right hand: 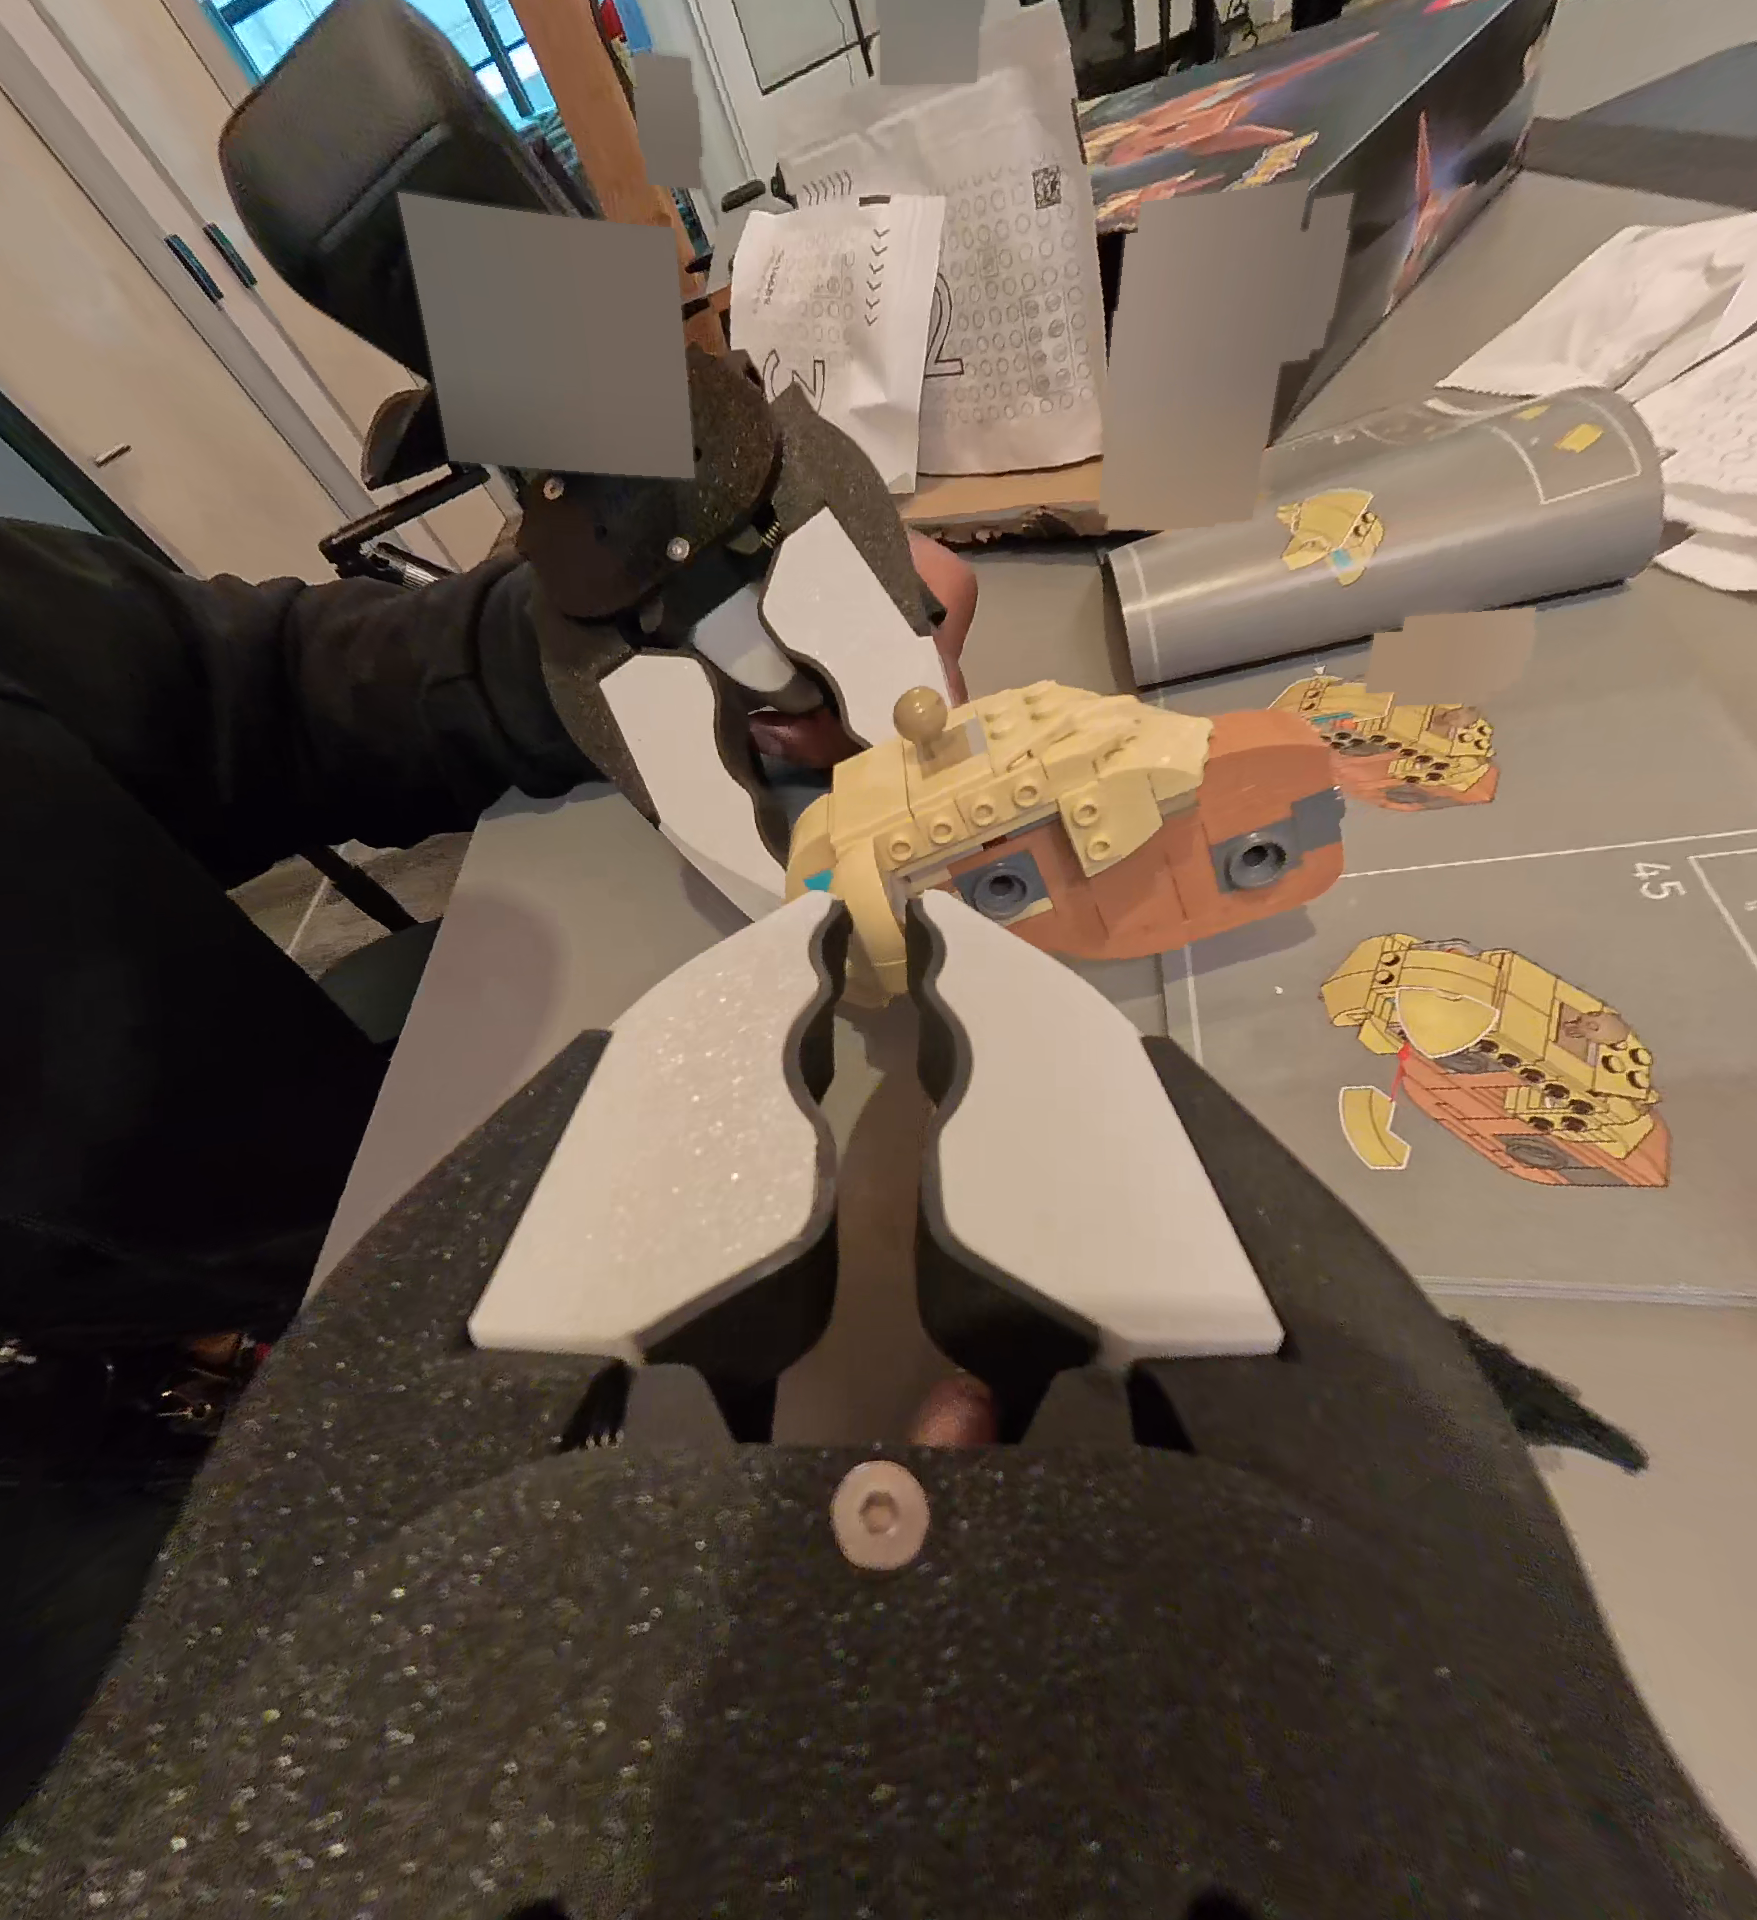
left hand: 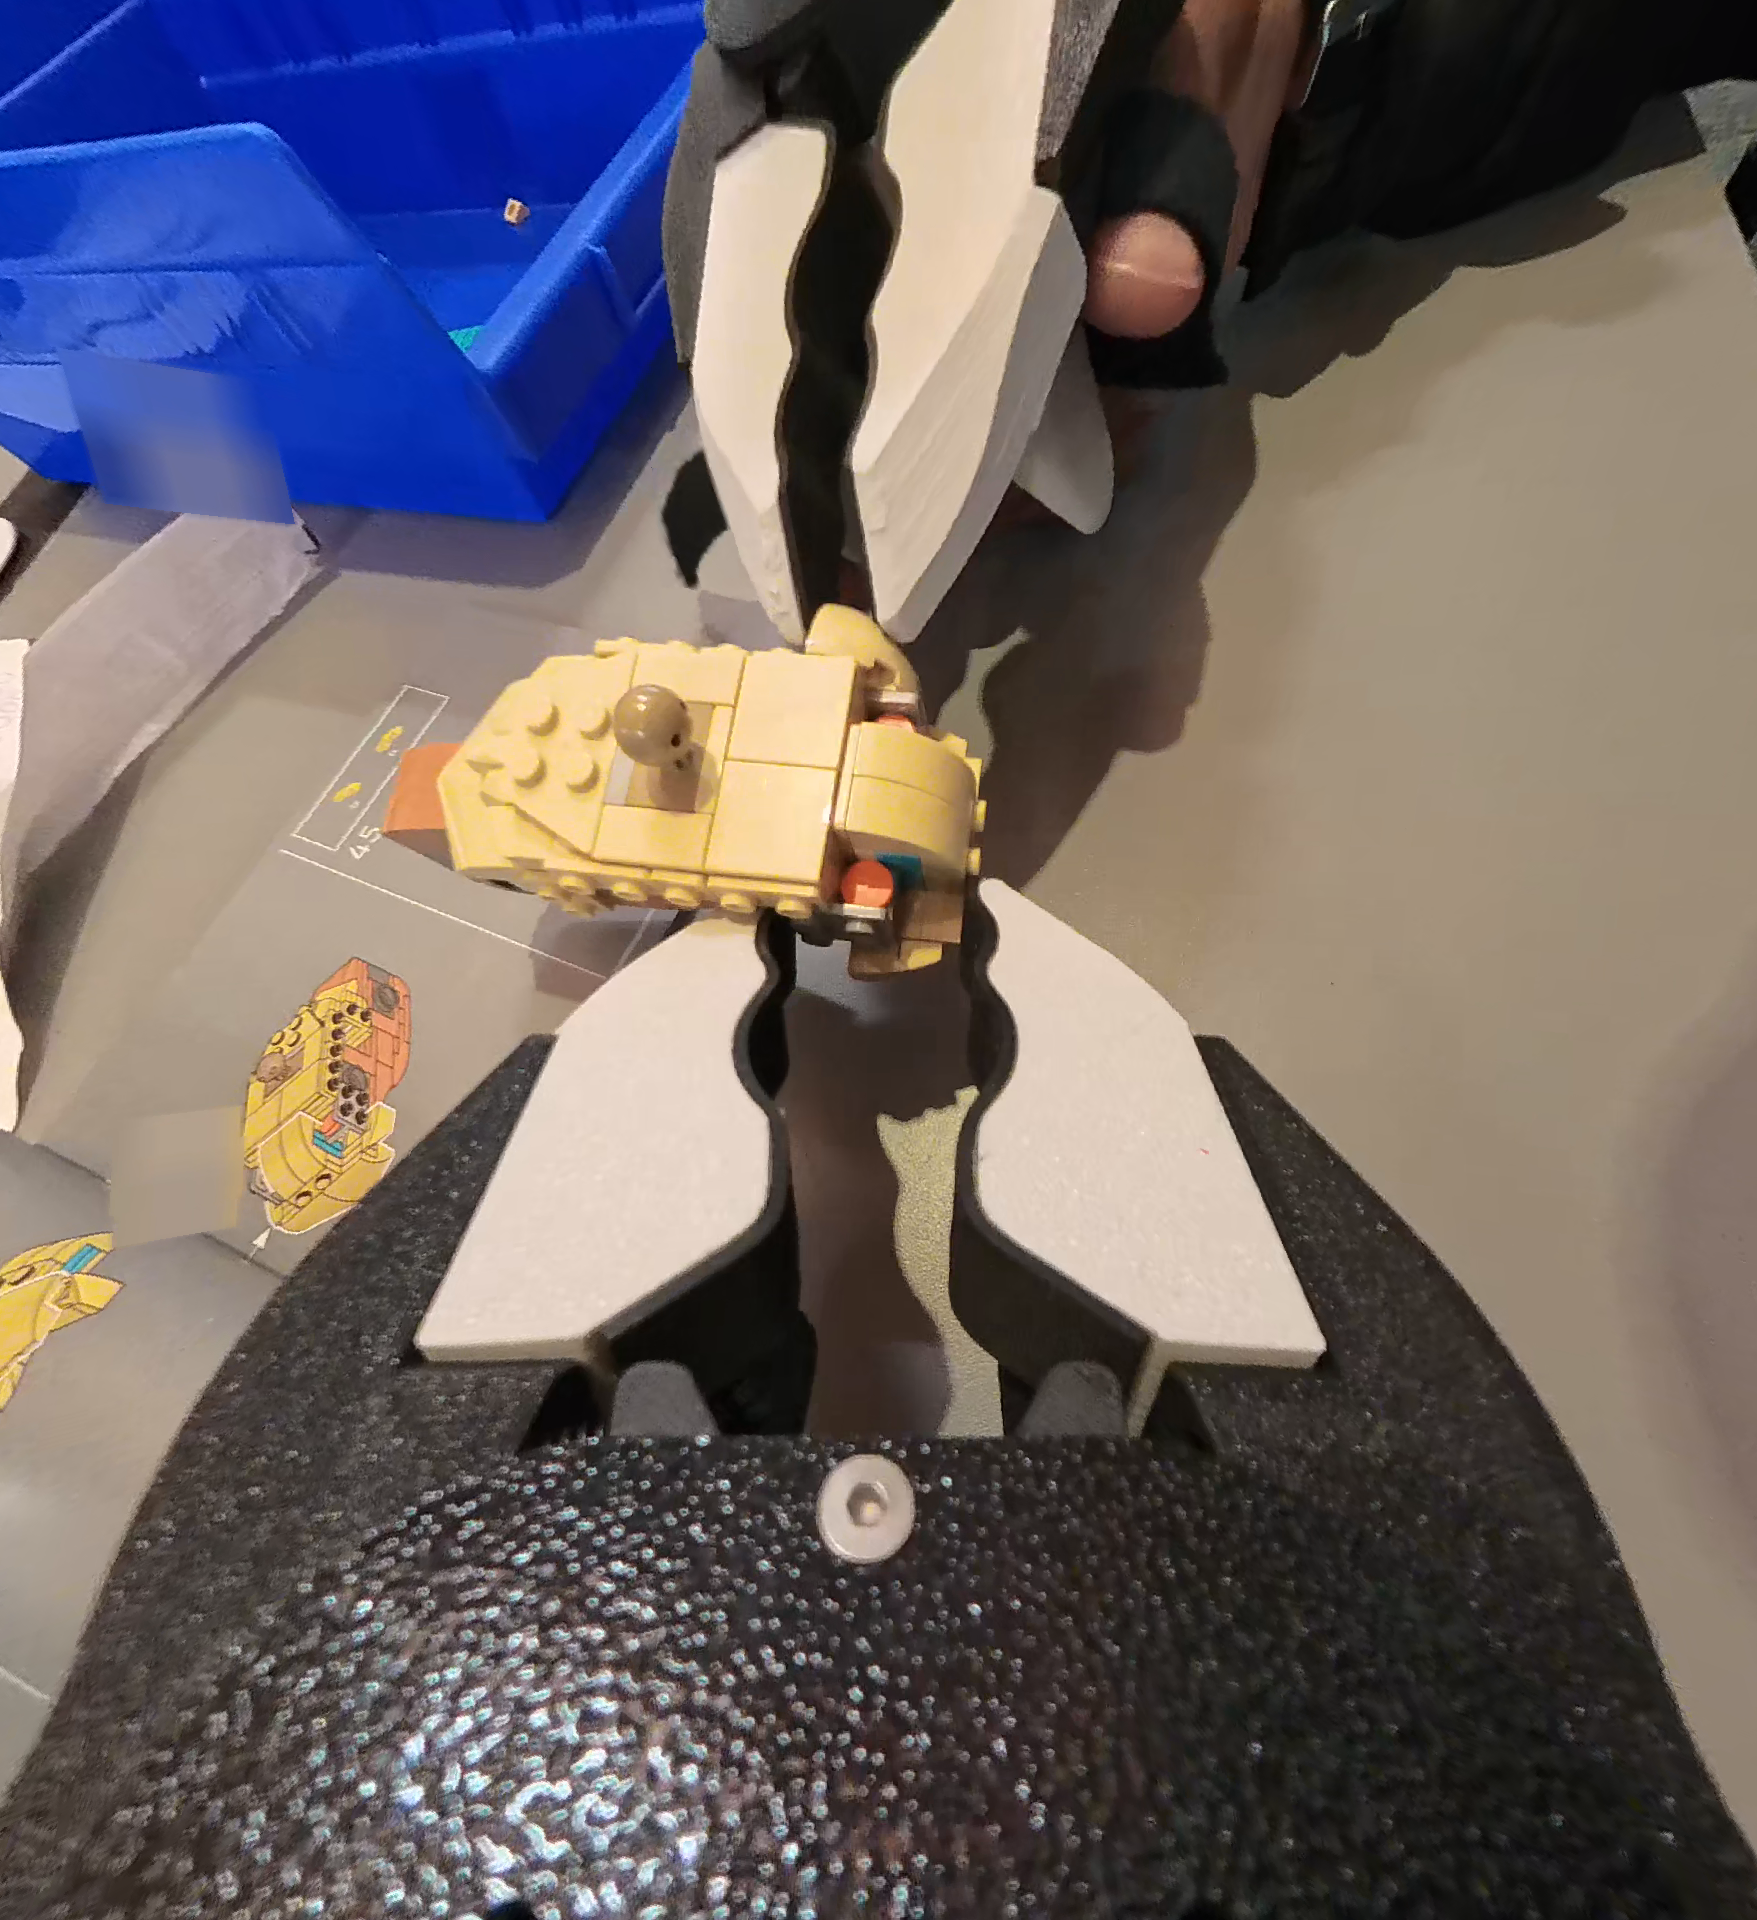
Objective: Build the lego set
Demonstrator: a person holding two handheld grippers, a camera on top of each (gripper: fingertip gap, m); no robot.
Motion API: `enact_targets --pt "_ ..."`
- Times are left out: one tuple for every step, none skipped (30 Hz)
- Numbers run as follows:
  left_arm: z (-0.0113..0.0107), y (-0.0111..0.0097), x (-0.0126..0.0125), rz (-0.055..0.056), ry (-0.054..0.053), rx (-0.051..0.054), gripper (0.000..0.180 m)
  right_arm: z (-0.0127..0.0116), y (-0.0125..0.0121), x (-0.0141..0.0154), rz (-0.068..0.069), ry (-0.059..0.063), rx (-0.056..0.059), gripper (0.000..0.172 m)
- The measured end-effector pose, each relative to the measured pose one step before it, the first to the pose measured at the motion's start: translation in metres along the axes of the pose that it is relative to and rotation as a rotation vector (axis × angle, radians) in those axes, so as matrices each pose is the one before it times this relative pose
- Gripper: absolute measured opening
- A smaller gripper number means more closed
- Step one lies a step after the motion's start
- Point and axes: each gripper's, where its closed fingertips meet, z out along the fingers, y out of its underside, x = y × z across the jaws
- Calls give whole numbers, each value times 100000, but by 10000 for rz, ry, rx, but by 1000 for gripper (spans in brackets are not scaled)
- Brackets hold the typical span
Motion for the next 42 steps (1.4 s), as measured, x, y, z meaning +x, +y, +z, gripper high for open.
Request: enact_targets --pt "8 -3 8 37 -6 0 30 9 2 -28 76 -52 -6 11" --pt "9 -5 23 28 0 1 30 25 17 -18 63 -42 -10 11" --pt "12 7 -2 16 -13 -10 30 27 13 -10 46 -20 -6 11" --pt "21 -4 37 19 15 -6 30 55 39 -68 45 -54 -23 12" --pt "51 -25 91 42 34 -2 30 92 71 -165 66 -102 -47 13" --pt "65 -30 129 65 50 -2 30 101 78 -177 40 -96 -52 14" --pt "18 -35 65 23 52 24 30 38 23 -144 4 -66 -12 14" --pt "-83 -120 4 -70 67 112 30 -95 -111 -131 9 -99 66 15" --pt "-141 -224 -53 -89 46 184 30 -229 -225 -98 63 -129 142 16" --pt "-152 -257 -43 -64 14 204 30 -336 -287 -93 90 -161 182 16" --pt "-91 -125 -34 -30 -18 99 30 -340 -297 -163 99 -202 162 18" --pt "-10 34 4 3 -7 -22 30 -303 -321 82 80 -19 169 18" --pt "60 63 19 20 -5 -52 30 -197 -270 142 60 41 150 17" --pt "72 73 -2 10 -11 -67 30 -76 -116 80 71 4 62 17" --pt "32 40 -19 -2 -9 -37 30 29 36 47 28 13 -18 17" --pt "4 2 -29 -17 -15 0 30 84 155 22 -40 32 -80 17" --pt "-43 -34 -37 -24 -15 35 30 132 219 18 -56 50 -110 17" --pt "-42 -53 -46 -28 -13 46 30 132 182 -5 -46 28 -96 17" --pt "-35 -32 -51 -35 -19 30 30 85 111 -50 -33 1 -65 17" --pt "-21 -17 -48 -34 -9 20 30 40 86 8 -48 35 -55 18" --pt "-16 -11 -20 -17 -1 16 30 -10 40 71 -84 76 -39 18" --pt "-13 -19 22 5 12 14 30 -30 47 100 -112 97 -35 18" --pt "2 5 20 11 3 1 30 -36 59 104 -153 112 -39 18" --pt "14 6 25 15 7 -8 30 -16 54 44 -173 92 -35 17" --pt "10 23 30 23 8 -14 30 34 107 45 -203 115 -82 15" --pt "26 25 21 19 4 -25 30 70 139 5 -251 115 -103 14" --pt "36 41 30 15 9 -36 30 79 129 -90 -271 71 -90 13" --pt "45 56 51 23 20 -48 30 102 150 -64 -295 107 -109 13" --pt "55 104 54 32 15 -74 30 90 165 -28 -328 149 -126 13" --pt "57 115 33 27 -1 -88 30 64 141 8 -319 158 -121 13" --pt "34 86 -10 11 -20 -60 30 35 73 37 -293 162 -81 13" --pt "8 18 -10 3 -5 -13 30 15 -3 2 -242 129 -30 13" --pt "-7 -3 -15 -2 -15 8 30 15 -43 26 -200 123 -16 13" --pt "5 26 -51 -13 -36 -16 30 32 -7 62 -159 139 -37 12" --pt "16 79 -51 -10 -36 -58 30 69 52 64 -56 109 -66 12" --pt "63 152 -31 24 -44 -108 30 88 162 71 33 72 -117 12" --pt "94 239 -48 80 -84 -174 30 125 251 88 96 44 -155 12" --pt "107 260 -57 111 -115 -189 30 143 277 96 76 53 -147 12" --pt "103 223 -62 89 -105 -166 30 125 242 95 53 54 -139 12" --pt "65 138 -60 48 -99 -113 30 79 126 71 52 53 -123 12" --pt "44 54 -81 1 -94 -61 30 36 31 96 65 66 -66 12" --pt "23 12 -77 -42 -60 -41 29 30 -5 74 104 48 -18 13"
